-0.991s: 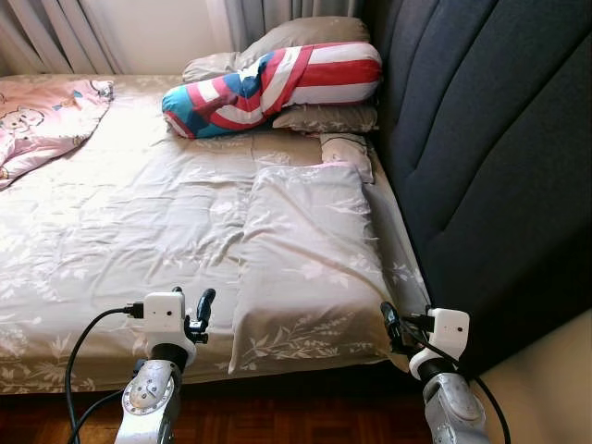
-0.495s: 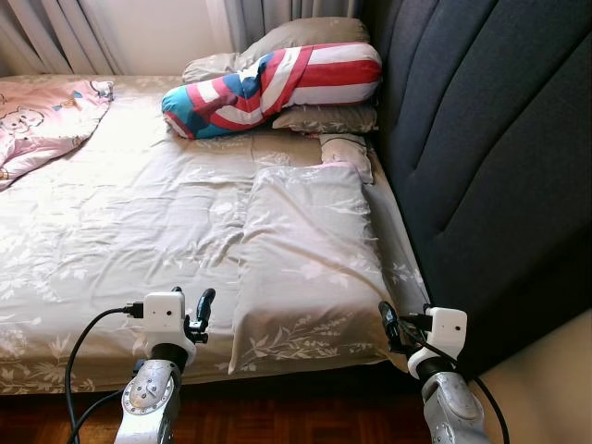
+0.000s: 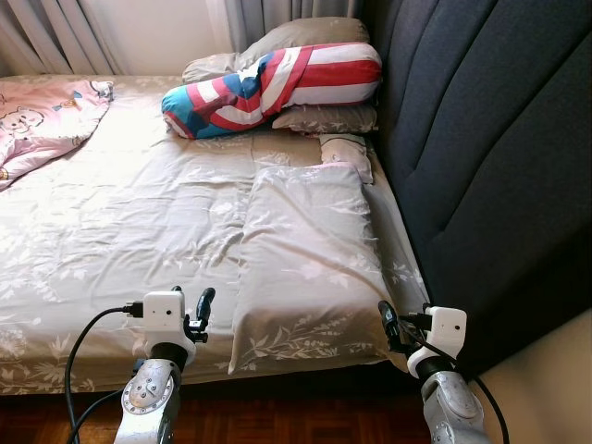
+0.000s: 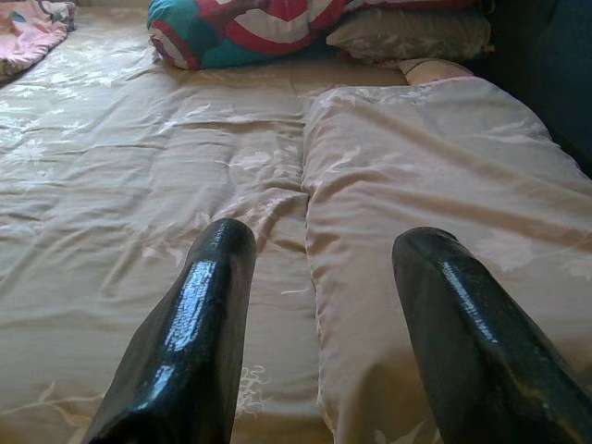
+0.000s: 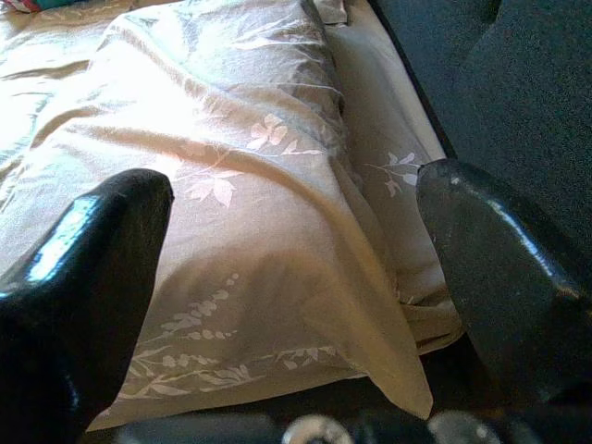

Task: Clean up the room

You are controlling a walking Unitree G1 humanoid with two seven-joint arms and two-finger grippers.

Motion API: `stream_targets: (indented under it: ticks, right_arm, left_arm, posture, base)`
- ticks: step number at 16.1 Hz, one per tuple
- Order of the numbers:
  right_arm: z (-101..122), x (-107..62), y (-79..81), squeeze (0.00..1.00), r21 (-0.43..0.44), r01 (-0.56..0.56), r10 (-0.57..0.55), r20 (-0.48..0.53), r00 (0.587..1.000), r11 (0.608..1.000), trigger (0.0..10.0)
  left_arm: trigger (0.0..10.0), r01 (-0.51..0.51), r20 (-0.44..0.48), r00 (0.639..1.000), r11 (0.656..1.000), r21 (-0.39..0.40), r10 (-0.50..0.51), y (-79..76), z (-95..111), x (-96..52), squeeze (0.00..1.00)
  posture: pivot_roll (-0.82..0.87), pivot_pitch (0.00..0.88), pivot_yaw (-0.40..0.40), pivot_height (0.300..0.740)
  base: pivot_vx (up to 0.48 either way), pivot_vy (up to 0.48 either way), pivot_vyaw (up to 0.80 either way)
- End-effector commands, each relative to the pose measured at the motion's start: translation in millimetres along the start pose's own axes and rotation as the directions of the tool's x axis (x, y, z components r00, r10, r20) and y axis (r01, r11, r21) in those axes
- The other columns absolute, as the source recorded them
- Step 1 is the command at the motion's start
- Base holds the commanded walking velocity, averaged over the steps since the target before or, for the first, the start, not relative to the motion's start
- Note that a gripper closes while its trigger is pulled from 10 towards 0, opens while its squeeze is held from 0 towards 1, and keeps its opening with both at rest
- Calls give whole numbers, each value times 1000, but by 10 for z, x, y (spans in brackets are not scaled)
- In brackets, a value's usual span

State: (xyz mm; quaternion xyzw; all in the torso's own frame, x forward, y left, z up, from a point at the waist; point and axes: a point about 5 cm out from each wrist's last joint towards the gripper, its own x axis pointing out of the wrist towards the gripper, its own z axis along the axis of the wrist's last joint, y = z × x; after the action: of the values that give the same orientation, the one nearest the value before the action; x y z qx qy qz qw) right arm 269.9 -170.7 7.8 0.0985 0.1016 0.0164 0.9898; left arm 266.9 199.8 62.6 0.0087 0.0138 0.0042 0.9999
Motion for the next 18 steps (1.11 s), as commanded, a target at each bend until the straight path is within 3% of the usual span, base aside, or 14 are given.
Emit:
stream_targets:
  ticks: [1, 8, 13, 18]
  right_arm:
    - [16, 3, -9, 0, -1, 0, 0, 3, 1000, 1000, 10000]
    - [210, 35, -60, 0, -4, 27, -26, 97, 995, 1000, 10000]
    - [199, 49, -22, 0, -3, 18, -17, 86, 996, 1000, 10000]
    - [166, 35, -4, 0, -5, 11, -11, 71, 997, 1000, 10000]
  left_arm:
    - [10000, -9, -5, 1000, 1000, -7, 9, 36, 8, -17, 0]
    - [10000, -1, -11, 1000, 1000, -9, 0, 21, -17, -41, 0]
    - [10000, -1, -5, 1000, 1000, -10, 1, 18, 3, -21, 0]
    - [10000, 0, -4, 1000, 1000, -13, 0, 12, 4, -18, 0]
  posture:
    - [43, 90, -56, 740]
    - [41, 87, -59, 740]
    - [42, 80, -59, 740]
    - [41, 89, -59, 740]
  base:
    - [0, 0, 0]
    - [0, 0, 0]
    - [0, 0, 0]
    - [249, 0, 0]
